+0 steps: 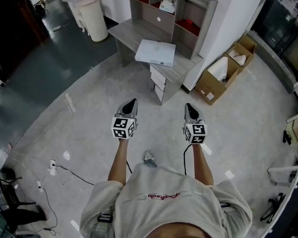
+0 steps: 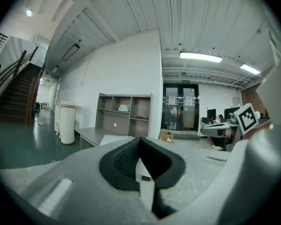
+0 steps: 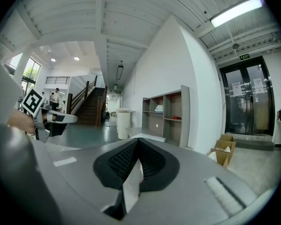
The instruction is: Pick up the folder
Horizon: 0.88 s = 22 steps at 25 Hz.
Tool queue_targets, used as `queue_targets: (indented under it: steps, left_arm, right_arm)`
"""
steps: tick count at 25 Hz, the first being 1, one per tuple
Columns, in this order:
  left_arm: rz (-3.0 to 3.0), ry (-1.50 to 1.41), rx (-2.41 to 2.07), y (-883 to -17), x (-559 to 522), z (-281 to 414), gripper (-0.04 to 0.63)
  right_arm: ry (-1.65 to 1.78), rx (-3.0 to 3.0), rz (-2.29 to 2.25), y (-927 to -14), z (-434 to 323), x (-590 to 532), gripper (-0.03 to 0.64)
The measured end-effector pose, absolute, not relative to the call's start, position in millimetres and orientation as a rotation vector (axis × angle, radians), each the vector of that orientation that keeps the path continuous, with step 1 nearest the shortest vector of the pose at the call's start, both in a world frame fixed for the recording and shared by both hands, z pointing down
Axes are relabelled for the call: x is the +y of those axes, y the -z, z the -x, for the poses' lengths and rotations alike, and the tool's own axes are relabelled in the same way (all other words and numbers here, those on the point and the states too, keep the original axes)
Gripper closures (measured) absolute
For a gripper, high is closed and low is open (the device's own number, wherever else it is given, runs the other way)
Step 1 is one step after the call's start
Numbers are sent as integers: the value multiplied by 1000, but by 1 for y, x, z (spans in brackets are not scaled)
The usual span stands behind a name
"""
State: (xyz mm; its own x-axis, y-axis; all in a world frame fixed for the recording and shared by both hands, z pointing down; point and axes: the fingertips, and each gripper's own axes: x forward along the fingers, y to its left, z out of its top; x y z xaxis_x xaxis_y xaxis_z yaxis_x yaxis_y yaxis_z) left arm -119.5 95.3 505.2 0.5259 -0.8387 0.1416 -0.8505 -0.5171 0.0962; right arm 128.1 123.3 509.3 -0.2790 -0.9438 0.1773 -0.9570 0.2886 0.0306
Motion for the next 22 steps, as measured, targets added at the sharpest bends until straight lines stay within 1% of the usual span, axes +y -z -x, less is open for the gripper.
queue_targets:
  steps: [14,22]
  left_arm:
    - [-2658,-111,-1396,-499,-17,148,597]
    - [-2690,-135,-1345,-507,-53,147,597]
  right_arm:
    - [-99,-2350,-1849,-504,-99,22,611]
    - [-109,-2327,-1889,-514,-96,-10,611]
